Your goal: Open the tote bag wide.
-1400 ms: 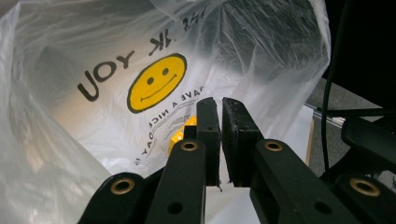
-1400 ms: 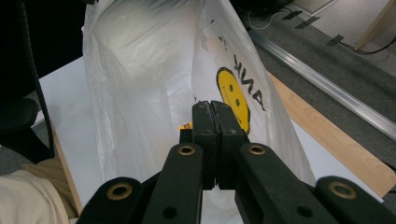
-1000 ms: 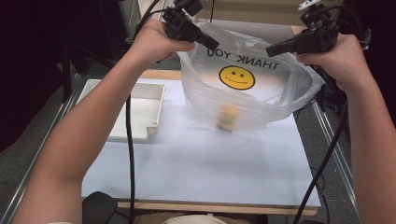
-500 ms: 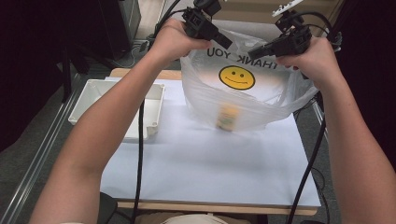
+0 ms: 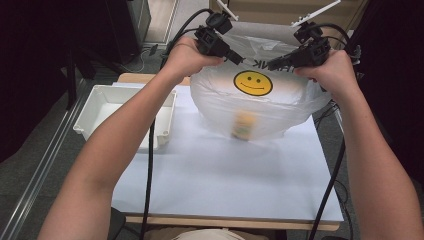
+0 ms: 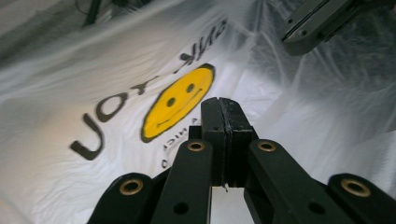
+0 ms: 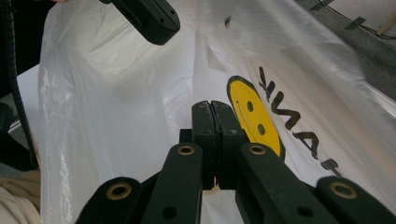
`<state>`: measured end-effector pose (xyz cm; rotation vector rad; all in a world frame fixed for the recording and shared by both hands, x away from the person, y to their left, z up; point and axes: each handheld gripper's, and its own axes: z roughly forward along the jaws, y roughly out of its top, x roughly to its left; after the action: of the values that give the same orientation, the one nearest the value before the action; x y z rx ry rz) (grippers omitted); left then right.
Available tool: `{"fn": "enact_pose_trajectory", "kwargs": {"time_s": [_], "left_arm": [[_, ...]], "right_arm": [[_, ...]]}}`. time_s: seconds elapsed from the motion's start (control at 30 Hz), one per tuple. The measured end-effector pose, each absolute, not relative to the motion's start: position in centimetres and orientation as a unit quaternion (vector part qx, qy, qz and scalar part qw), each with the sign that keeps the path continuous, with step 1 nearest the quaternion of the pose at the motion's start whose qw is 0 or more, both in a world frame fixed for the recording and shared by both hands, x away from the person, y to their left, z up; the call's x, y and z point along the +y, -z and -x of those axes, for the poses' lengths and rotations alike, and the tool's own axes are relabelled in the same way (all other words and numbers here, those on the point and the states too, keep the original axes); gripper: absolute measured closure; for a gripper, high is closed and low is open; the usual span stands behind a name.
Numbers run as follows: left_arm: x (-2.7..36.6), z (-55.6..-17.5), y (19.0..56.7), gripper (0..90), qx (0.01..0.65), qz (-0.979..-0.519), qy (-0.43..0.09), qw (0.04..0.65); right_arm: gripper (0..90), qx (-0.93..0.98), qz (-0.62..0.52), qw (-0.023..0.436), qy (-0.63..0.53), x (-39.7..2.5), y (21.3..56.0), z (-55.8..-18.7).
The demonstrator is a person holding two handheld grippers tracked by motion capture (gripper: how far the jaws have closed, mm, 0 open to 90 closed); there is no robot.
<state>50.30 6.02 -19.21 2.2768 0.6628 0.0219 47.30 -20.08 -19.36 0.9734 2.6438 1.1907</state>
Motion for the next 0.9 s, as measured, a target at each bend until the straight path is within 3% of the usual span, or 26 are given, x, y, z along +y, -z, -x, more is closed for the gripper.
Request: {"fn": "enact_pose_trajectory", "kwargs": {"time_s": [0.9], "left_arm": [[6.5, -51.3, 24.6, 90.0, 0.286, -0.882, -0.001, 0.375]], "right_arm": [[90.0, 0.851, -0.353, 0.006, -0.389, -21.6, 24.9, -48.6]]}}
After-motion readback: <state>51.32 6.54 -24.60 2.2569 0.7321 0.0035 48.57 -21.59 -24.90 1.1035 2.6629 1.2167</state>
